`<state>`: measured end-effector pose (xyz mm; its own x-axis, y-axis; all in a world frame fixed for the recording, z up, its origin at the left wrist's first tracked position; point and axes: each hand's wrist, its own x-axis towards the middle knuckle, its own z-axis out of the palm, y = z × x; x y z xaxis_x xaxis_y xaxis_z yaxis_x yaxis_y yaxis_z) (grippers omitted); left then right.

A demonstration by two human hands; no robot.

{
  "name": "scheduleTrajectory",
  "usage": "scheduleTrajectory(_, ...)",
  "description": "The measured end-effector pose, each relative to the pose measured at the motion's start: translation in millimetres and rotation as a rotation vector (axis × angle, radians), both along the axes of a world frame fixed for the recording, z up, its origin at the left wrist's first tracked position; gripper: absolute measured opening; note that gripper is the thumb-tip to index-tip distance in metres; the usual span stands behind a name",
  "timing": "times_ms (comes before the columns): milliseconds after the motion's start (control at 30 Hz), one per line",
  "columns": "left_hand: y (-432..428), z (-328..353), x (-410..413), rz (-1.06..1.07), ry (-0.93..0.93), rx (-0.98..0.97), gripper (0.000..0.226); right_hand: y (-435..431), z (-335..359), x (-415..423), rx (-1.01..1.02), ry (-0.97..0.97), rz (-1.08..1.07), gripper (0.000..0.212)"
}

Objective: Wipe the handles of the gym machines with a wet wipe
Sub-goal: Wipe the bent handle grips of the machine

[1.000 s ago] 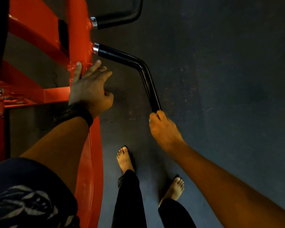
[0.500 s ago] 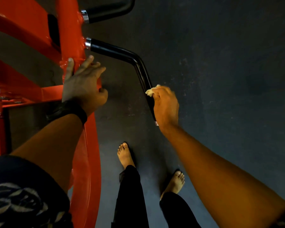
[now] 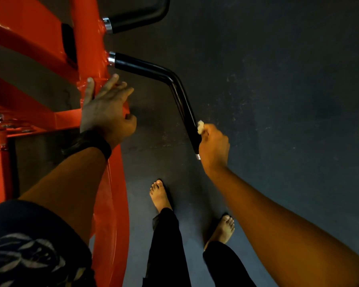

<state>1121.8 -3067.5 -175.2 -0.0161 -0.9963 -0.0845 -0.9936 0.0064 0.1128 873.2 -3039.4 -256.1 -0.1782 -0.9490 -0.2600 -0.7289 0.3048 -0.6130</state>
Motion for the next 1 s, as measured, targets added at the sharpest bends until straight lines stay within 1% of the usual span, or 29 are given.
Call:
scheduleTrajectory(67,-0.4,-0.9,1.1,-0.001,-0.002,0.003,0.065,-10.2,-2.8,6.5,-0.052,-0.042,-0.013,0.017)
scheduleTrajectory(133,-1.5,0.6,1.8,-0.006,0.007,0.006,0.065,5.0,-5.0,5.6,-0.093,-0.012,-0.036,0.019)
scheduleTrajectory(200,-1.7,1.6,1.8,0.000,0.014,0.011,0.065,21.3,-5.9,1.8,-0.092,0.001,-0.045,0.022)
scheduleTrajectory(333,-1.0,0.3,0.1,0.001,-0.005,0.002,0.067,-19.7,2.4,15.7,-0.136,-0.126,-0.046,0.018)
scheduleTrajectory(433,-0.5,-0.4,0.9,-0.005,0.009,-0.006,0.065,-19.9,3.9,21.9,-0.170,-0.087,-0.056,0.021)
scheduleTrajectory(533,0.5,-1.0,2.3,-0.017,0.021,-0.040,0.062,-1.5,3.3,17.3,-0.092,-0.047,-0.086,0.027)
scheduleTrajectory(700,1.2,-2.0,2.7,-0.028,0.037,-0.052,0.063,-44.9,10.2,35.5,-0.130,-0.052,-0.031,0.024)
scheduleTrajectory(733,0.9,-1.7,1.9,-0.031,0.038,-0.054,0.063,-41.8,9.6,32.9,-0.109,-0.045,-0.046,0.026)
scheduleTrajectory(833,1.1,-2.2,2.0,-0.033,0.051,-0.080,0.065,-22.1,8.7,21.3,0.047,-0.017,-0.123,0.030)
scheduleTrajectory(900,1.7,-3.5,2.8,-0.033,0.054,-0.090,0.066,-37.7,11.0,26.6,0.061,-0.068,-0.124,0.027)
scheduleTrajectory(1000,1.2,-5.6,3.4,-0.042,0.049,-0.085,0.068,-81.0,17.5,45.0,-0.065,-0.191,-0.105,0.024)
